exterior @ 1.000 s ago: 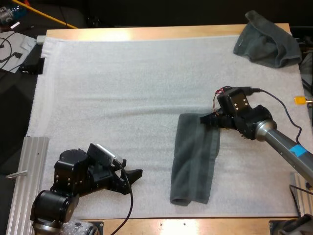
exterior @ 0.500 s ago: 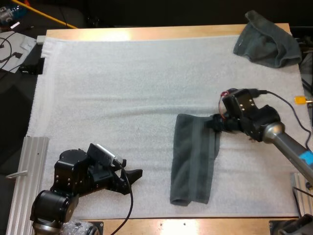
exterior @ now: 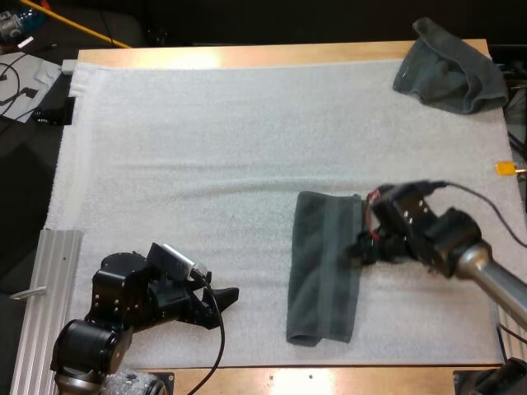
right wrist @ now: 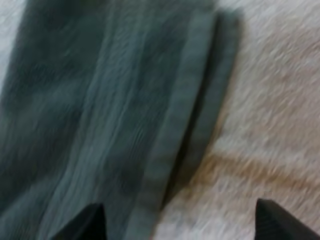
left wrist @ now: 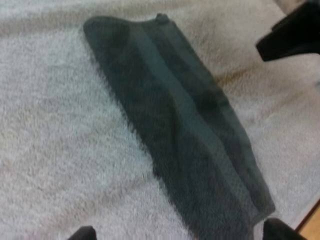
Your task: Pick towel from pile, fold and stack
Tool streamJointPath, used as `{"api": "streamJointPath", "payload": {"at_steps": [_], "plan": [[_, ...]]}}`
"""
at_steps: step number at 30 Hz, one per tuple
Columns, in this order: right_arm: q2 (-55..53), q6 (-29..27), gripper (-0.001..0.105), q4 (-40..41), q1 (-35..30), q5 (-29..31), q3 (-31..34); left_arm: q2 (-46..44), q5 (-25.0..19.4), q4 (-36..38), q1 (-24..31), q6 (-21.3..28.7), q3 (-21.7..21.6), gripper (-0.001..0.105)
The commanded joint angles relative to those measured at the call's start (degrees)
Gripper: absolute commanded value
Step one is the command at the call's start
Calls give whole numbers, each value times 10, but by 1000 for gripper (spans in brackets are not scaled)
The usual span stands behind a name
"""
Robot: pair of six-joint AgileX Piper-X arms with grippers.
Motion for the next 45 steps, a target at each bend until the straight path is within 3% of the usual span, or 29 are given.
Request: {"api": "streamJointPath", "payload": {"at_steps": [1, 15, 17, 27, 30, 41, 45], "plan": [[-30, 33, 59, 11, 34, -9, 25, -5, -5, 17, -3, 5, -4, 64], [-71, 212, 58, -30, 192, -33, 127, -44, -48, 115, -3, 7, -4, 64], [-74, 206, 59, -27, 187, -30, 123, -37, -39, 105, -2, 2, -4, 63], [-77, 342, 57, -181, 209, -68, 246, -35, -32, 104, -2, 2, -4, 64], [-70, 374, 50, -222, 205, -67, 269, -35, -25, 105, -2, 2, -4, 64], [-33, 396, 48, -256, 210, -75, 268, -38, -16, 109, -2, 2, -2, 64], [-20, 401, 36, -266, 209, -83, 267, -37, -11, 110, -2, 2, -3, 64]]}}
